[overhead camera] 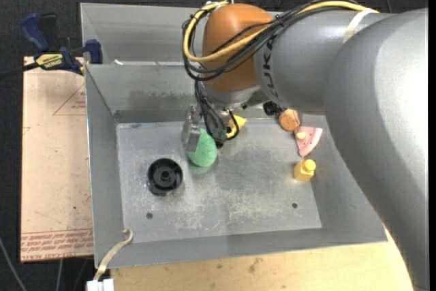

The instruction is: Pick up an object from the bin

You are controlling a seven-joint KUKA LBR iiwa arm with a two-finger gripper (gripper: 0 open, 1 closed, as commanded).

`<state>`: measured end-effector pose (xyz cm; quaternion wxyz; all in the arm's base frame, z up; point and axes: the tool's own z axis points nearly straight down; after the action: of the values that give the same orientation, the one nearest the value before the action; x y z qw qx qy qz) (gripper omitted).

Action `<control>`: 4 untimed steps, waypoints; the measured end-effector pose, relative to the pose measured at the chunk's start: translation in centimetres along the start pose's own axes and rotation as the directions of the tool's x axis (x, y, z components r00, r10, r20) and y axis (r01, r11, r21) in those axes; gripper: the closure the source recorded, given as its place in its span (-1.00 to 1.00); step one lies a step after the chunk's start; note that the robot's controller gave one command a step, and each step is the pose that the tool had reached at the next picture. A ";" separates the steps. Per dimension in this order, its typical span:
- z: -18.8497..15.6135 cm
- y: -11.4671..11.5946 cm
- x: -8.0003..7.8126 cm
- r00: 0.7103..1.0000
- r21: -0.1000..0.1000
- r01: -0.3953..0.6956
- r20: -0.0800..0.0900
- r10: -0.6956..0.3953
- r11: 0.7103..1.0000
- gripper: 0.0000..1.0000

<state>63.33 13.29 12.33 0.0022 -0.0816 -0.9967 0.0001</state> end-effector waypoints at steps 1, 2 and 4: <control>5.3 -3.2 -0.6 1.000 -0.003 0.016 0.006 -0.016 1.000 -1.00; 4.9 -3.0 -0.7 1.000 -0.008 0.016 0.012 -0.015 1.000 1.00; 4.5 -2.2 -1.3 0.996 -0.002 0.085 0.009 -0.085 0.996 1.00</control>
Offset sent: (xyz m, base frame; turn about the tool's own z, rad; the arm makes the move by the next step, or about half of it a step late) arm 0.0000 0.0000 0.0000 0.0000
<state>64.24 10.86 7.85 -0.0025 -0.0390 -0.9992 -0.0007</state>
